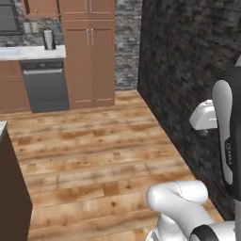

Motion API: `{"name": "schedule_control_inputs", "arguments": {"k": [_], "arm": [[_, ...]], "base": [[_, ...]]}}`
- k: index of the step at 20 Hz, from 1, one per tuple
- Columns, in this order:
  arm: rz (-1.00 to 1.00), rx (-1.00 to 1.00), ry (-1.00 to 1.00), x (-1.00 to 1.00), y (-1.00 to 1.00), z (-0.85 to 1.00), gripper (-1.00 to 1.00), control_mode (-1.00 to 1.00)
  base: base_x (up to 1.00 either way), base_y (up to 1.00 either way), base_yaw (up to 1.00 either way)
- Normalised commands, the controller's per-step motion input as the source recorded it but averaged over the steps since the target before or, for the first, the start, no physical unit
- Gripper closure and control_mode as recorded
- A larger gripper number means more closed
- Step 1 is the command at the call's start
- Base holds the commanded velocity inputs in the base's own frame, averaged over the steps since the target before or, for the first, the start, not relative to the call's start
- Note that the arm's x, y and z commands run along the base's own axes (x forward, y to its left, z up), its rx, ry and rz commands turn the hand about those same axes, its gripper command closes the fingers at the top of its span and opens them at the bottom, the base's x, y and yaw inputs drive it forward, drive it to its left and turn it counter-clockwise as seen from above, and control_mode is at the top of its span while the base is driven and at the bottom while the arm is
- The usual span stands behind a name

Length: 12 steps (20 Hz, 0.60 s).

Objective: Get the candle and the beer from the cabinet and move them to the dining counter.

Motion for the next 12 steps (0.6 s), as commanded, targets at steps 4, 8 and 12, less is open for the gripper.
{"name": "schedule_control_inputs", "arguments": {"k": [4, 8, 12], "arm": [[0.0, 0.0, 0.0, 0.0, 0.0, 0.0, -1.0, 1.0], [0.0, 0.0, 0.0, 0.0, 0.0, 0.0, -1.0, 1.0], [0.0, 0.0, 0.0, 0.0, 0.0, 0.0, -1.0, 1.0]], "base": [[1.0, -0.74, 0.04], [1.0, -0.52, 0.04], [1.0, -0.14, 0.05]]}}
